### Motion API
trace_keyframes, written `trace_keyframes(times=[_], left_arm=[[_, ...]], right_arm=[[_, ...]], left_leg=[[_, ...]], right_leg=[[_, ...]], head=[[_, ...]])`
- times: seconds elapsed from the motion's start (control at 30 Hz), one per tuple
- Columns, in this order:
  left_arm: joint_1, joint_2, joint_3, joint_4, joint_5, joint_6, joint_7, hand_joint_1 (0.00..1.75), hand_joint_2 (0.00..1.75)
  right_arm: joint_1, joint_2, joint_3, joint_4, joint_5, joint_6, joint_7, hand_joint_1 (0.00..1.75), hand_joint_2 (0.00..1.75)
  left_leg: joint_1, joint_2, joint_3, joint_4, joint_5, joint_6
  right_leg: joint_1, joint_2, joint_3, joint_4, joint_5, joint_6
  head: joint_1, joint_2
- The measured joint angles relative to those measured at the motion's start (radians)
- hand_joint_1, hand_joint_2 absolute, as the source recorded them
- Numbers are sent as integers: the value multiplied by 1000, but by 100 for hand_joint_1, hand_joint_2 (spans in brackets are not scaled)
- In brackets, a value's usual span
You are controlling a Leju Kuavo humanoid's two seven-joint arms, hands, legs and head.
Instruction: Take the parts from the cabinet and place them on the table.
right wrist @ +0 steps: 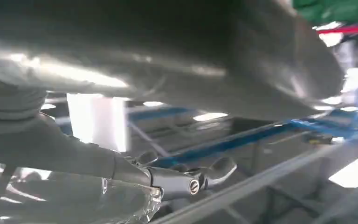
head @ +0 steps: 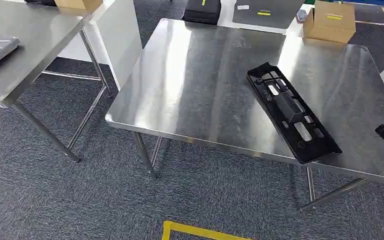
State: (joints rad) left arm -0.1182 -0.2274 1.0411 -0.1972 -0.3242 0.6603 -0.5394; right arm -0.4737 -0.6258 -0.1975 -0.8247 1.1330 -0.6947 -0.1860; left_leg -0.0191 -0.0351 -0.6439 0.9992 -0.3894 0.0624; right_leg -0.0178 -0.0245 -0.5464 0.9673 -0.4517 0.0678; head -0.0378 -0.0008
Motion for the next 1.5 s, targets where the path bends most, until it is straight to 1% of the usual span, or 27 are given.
trace_keyframes(times=[0.03, 0.07, 0.1, 0.13, 0.17, 0.2, 0.23, 0.27, 0.37, 0.47, 0.53, 0.57, 0.67, 0.83, 1.0, 1.1, 1.2, 1.3, 1.33, 1.37, 1.4, 1.43, 1.47, 1.5], left_arm=[[0, -2, 3, 0, 2, -1, -8, 0, 0], [1, -2, 5, 0, 4, -3, -13, 0, 0], [1, -4, 7, 0, 11, -3, -18, 0, 0], [2, -4, 9, 0, 17, -1, -20, 0, 0], [1, -4, 12, 0, 23, 2, -21, 0, 0], [2, -5, 17, 0, 29, 6, -21, 0, 0], [2, -6, 23, 0, 32, 11, -21, 0, 0], [2, -7, 26, 0, 38, 14, -21, 0, 0], [2, -11, 34, 0, 43, 23, -22, 0, 0], [-1, -13, 36, 0, 43, 22, -29, 0, 0], [-1, -13, 36, 0, 39, 10, -30, 0, 0], [0, -13, 36, 0, 31, 6, -29, 0, 0], [-2, -13, 37, 0, 19, 1, -21, 0, 0], [-2, -13, 36, 0, 14, 1, -2, 0, 0], [-2, -13, 36, 0, 12, 5, 12, 0, 0], [-3, -13, 36, 0, 10, 6, 28, 0, 0], [-2, -13, 36, 0, 7, 8, 43, 0, 0], [-8, -13, 36, 0, 12, -1, 73, 0, 0], [-11, -13, 36, 0, 11, -1, 92, 0, 0], [-16, -13, 36, 0, 4, -1, 111, 0, 0], [-21, -13, 31, 0, -16, -1, 137, 0, 0], [-24, -12, 23, 0, -35, -10, 158, 0, 0], [-26, -11, 13, 0, -61, -28, 183, 0, 0], [-28, -10, -2, 0, -87, -47, 211, 0, 0]], right_arm=[[79, 43, -75, -91, -11, -2, -57, 0, 0], [148, 90, -139, -155, -22, -3, -130, 0, 0], [206, 158, -217, -228, -36, -4, -222, 0, 0], [261, 238, -308, -303, -48, -5, -361, 0, 0], [298, 306, -385, -359, -46, -6, -454, 0, 0], [334, 380, -462, -406, -38, -6, -504, 0, 0], [364, 431, -513, -453, -30, -6, -509, 0, 0], [392, 482, -561, -495, -36, -6, -509, 0, 0], [452, 595, -648, -573, -56, -6, -509, 0, 0], [482, 654, -695, -619, -72, -6, -509, 0, 0], [511, 666, -704, -633, -114, -6, -468, 0, 0], [523, 675, -706, -636, -139, -6, -464, 0, 0], [529, 727, -736, -635, -163, -6, -502, 0, 0], [536, 796, -784, -601, -237, -6, -507, 0, 0], [529, 840, -851, -484, -177, -6, -509, 0, 0], [503, 845, -914, -379, -89, -6, -509, 0, 0], [480, 855, -963, -304, 7, -6, -509, 0, 0], [445, 857, -1053, -167, 116, -6, -506, 0, 0], [432, 857, -1088, -127, 172, -6, -492, 0, 0], [417, 852, -1129, -58, 245, -6, -451, 0, 0], [406, 846, -1170, 8, 290, -6, -384, 0, 0], [399, 841, -1190, 93, 342, -5, -265, 0, 0], [396, 834, -1201, 152, 348, -3, -178, 0, 0], [390, 832, -1210, 237, 351, 26, -104, 0, 0]], left_leg=[[1, -1, 0, 0, -1, 0], [1, -4, 0, 0, -1, -1], [1, -5, 0, 0, -1, -1], [3, -5, 1, 0, -3, -3], [3, -5, 1, 0, -3, -3], [3, -5, 1, 0, -3, -3], [3, -5, 1, 0, -3, -3], [3, -4, 2, 0, -5, -5], [5, 0, 7, 0, -10, -11], [4, 8, 8, -1, -11, -12], [4, 8, 9, -1, -12, -11], [4, 8, 9, -1, -12, -11], [3, 12, 10, 0, -13, -11], [4, 13, 11, -1, -14, -12], [5, 13, 12, -1, -14, -12], [5, 14, 13, -1, -15, -13], [5, 15, 13, -1, -15, -13], [5, 15, 13, -1, -15, -13], [6, 15, 13, -1, -15, -13], [6, 15, 14, -1, -15, -13], [6, 15, 14, -1, -15, -13], [6, 15, 14, -1, -15, -13], [6, 15, 14, -1, -15, -13], [6, 15, 14, -1, -15, -13]], right_leg=[[2, -1, 1, 0, -1, -1], [1, -5, 1, 0, -2, -2], [2, -6, 2, 0, -2, -2], [2, -6, 1, 0, -4, -4], [2, -6, 1, 0, -5, -3], [2, -6, 0, 0, -6, -2], [2, -6, 0, 0, -7, -4], [2, -6, 0, 0, -7, -4], [2, 1, -6, 0, -10, -8], [1, 8, -7, 0, -10, -8], [1, 8, -6, 0, -10, -8], [1, 8, -6, 0, -10, -8], [1, 11, -7, 0, -10, -8], [-2, 12, -7, 0, -10, -9], [-2, 12, -6, 0, -11, -10], [-2, 13, -6, 0, -11, -10], [-2, 14, -7, 0, -11, -10], [-2, 14, -6, 0, -11, -10], [-2, 15, -6, 0, -11, -11], [-2, 15, -6, 0, -11, -11], [-2, 15, -6, 0, -11, -11], [-2, 15, -5, 0, -11, -11], [-2, 15, -5, 0, -12, -11], [-1, 15, -5, 0, -11, -11]], head=[[3, 0], [4, 0], [1, 0], [5, 0], [4, 0], [5, 0], [4, 0], [5, 0], [5, 0], [5, 0], [5, 0], [6, 0], [5, 0], [5, 0], [5, 0], [5, 0], [5, 0], [5, 0], [5, 0], [5, 0], [5, 0], [6, 0], [5, 0], [6, 0]])
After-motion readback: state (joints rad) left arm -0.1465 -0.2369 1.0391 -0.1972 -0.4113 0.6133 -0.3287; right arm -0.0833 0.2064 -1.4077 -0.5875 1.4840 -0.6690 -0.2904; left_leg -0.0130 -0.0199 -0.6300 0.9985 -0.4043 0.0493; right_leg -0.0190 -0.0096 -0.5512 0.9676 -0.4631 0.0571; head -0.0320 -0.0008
